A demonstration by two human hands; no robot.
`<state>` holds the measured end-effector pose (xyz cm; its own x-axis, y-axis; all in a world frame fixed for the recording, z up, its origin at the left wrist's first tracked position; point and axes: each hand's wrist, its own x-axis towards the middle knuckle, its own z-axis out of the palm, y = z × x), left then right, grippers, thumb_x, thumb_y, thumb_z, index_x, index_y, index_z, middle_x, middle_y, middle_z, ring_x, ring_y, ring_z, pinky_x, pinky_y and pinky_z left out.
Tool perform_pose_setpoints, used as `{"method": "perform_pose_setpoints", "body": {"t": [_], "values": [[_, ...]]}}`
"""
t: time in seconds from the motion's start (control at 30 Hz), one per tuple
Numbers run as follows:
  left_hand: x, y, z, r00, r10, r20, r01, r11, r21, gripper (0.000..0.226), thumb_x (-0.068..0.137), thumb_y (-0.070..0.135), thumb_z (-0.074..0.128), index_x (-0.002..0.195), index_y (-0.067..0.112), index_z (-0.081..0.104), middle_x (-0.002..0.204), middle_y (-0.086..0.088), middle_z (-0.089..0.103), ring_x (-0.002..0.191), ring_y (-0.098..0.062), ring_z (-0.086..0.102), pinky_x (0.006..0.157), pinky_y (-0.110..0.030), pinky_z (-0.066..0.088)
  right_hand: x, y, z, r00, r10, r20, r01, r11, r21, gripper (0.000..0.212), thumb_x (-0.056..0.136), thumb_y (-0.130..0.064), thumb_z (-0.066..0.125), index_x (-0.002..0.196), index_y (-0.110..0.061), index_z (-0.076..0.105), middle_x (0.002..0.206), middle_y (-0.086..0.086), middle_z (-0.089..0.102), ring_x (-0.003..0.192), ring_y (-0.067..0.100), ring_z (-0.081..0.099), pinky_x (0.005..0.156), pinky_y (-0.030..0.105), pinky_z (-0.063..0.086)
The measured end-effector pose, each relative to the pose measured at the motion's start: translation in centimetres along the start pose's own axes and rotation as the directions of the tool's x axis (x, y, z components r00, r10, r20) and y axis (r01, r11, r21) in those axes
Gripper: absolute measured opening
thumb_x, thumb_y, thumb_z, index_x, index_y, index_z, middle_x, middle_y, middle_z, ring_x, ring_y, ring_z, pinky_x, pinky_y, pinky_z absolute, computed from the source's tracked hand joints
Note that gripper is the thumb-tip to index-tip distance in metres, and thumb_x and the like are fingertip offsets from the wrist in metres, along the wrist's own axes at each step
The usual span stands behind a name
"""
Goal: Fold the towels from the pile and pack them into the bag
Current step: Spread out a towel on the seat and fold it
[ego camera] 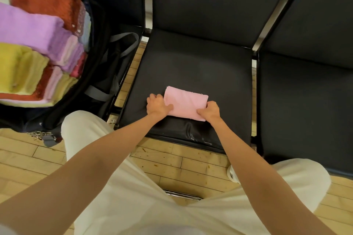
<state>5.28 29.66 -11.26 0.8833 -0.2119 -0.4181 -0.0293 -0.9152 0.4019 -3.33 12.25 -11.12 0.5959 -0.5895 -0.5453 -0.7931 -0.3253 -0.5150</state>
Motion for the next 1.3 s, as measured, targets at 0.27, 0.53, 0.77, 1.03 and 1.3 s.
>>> {"method": "perform_pose_setpoints", "body": {"t": [0.27,0.53,0.77,1.03,1.3], "values": [[-2.5,-1.3,-1.4,0.993,0.01,0.119,-0.001,0.997,-0.075,0.043,0.082,0.033,0.068,0.112,0.005,0.055,0.115,-0.012,0.055,0.106,-0.028,0.054,0.084,-0.034,0.047,-4.4,-0.7,0.0,0.997,-0.044,0.064,0.043,0.999,0.013,0.04,0.08,-0.015,0.064,0.116,-0.001,0.052,0.113,0.012,0.056,0.101,0.025,0.056,0.073,0.028,0.043],[-5.8,-4.9,-7.0,0.999,-0.032,-0.001,0.029,0.902,-0.431,0.028,0.084,0.022,0.066,0.102,0.011,0.047,0.098,-0.004,0.052,0.092,-0.02,0.052,0.073,-0.029,0.042,-9.5,-6.4,1.4,0.976,-0.215,0.021,0.207,0.96,0.187,0.038,0.086,-0.006,0.056,0.12,-0.003,0.038,0.112,0.012,0.051,0.095,0.021,0.052,0.072,0.029,0.042],[-7.3,-8.7,-17.5,0.941,-0.01,-0.338,-0.187,0.818,-0.544,0.024,0.081,0.015,0.067,0.091,0.009,0.046,0.082,0.002,0.049,0.082,-0.017,0.05,0.059,-0.024,0.036,-14.8,-15.7,2.7,0.815,-0.58,-0.009,0.558,0.781,0.281,0.051,0.088,0.003,0.047,0.135,-0.018,0.043,0.135,0.003,0.045,0.118,0.013,0.042,0.099,0.032,0.039],[-9.4,-12.1,-27.6,0.774,-0.075,-0.629,-0.409,0.7,-0.586,0.025,0.076,0.002,0.062,0.094,0.009,0.045,0.08,0.007,0.046,0.069,-0.004,0.044,0.053,-0.01,0.036,-19.2,-23.6,4.5,0.636,-0.772,0.004,0.732,0.604,0.314,0.044,0.085,0.005,0.048,0.124,-0.011,0.06,0.128,0.01,0.049,0.112,0.019,0.046,0.082,0.019,0.044],[-4.5,-15.0,-34.8,0.713,-0.203,-0.671,-0.398,0.671,-0.625,0.025,0.077,-0.004,0.054,0.086,0.017,0.046,0.081,0.008,0.05,0.072,-0.001,0.048,0.058,-0.011,0.04,-18.2,-32.0,7.8,0.468,-0.882,0.054,0.854,0.467,0.228,0.046,0.09,-0.002,0.05,0.135,-0.014,0.049,0.131,0.012,0.039,0.109,0.014,0.042,0.081,0.006,0.029]]}}
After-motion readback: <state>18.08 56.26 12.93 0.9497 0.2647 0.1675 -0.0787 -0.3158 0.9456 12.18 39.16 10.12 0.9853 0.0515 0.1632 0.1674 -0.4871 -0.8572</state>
